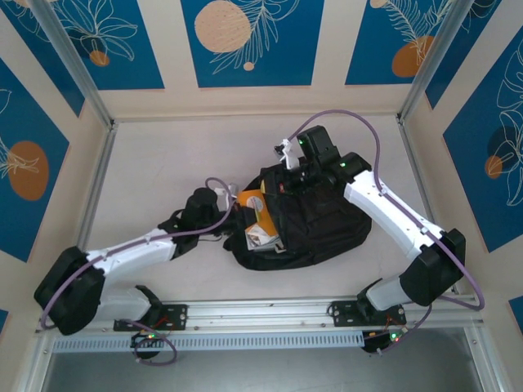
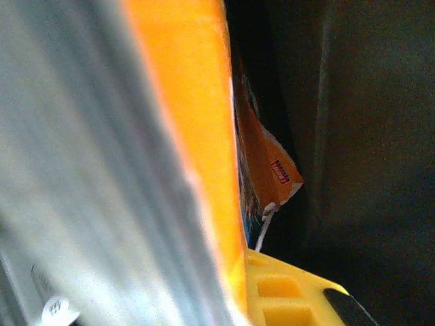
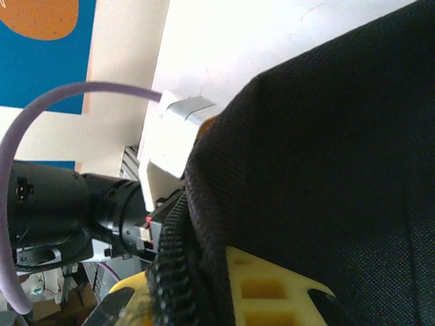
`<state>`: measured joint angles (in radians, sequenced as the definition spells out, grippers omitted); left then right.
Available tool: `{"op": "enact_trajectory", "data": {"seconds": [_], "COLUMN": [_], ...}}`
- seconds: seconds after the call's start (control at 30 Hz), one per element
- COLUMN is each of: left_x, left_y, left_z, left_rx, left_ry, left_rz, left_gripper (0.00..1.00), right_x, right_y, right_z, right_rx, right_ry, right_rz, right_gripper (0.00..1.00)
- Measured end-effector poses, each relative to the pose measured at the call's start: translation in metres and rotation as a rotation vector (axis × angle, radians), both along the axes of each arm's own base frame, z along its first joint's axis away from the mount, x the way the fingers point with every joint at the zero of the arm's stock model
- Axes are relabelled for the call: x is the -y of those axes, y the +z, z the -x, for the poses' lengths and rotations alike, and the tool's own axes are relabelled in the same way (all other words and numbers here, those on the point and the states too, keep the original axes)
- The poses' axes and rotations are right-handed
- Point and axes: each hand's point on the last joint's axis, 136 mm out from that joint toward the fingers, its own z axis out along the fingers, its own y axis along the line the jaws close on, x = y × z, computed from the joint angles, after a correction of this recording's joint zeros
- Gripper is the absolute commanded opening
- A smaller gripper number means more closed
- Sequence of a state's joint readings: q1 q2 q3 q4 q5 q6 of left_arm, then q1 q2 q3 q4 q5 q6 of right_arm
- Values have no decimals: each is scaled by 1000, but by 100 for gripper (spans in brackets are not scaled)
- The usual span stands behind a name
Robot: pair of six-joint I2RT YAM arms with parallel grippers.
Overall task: Pack the student bag
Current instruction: Place the book in the student bag, then close the student bag at the center of the table.
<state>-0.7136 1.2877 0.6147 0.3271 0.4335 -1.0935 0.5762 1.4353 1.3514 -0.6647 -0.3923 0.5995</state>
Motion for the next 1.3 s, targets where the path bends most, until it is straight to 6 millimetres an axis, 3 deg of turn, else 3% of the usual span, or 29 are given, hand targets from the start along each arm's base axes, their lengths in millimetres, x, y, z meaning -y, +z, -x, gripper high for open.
{"op": "enact_trajectory", "data": {"seconds": [0.2,0.4,0.53,0.63,0.67,0.77,0.87,0.93,1.2,1.27,1.3], "left_x": [38,81,88,87,86,78,63,50,-9,-29,-40], "left_y": [-10,-15,-21,-19,-17,-9,-1,3,18,28,34], "left_z": [-22,-33,-37,-36,-35,-28,-19,-14,-3,-3,-4], "left_rx": [-12,-30,-57,-55,-50,-37,-12,6,73,111,140], "left_ry": [-35,-65,-61,-61,-63,-72,-67,-55,36,82,111], "left_rz": [51,118,148,152,151,116,53,12,-124,-155,-176], "left_gripper": [1,15,24,38,39,60,63,81,80,80,80], "right_x": [-10,-12,-10,-10,-9,-6,-2,0,5,4,4], "right_y": [-8,-17,-25,-24,-23,-14,-3,1,-11,-13,-13], "right_z": [-1,-6,-9,-8,-7,-6,-5,-3,4,7,8], "right_rx": [-2,-5,-11,-4,-1,30,65,80,75,69,67], "right_ry": [4,-19,-35,-31,-29,-28,-28,-23,-13,-3,3], "right_rz": [-18,-33,-30,-42,-47,-76,-111,-133,-149,-155,-158], "right_gripper": [1,1,1,11,14,24,28,27,23,27,34]}}
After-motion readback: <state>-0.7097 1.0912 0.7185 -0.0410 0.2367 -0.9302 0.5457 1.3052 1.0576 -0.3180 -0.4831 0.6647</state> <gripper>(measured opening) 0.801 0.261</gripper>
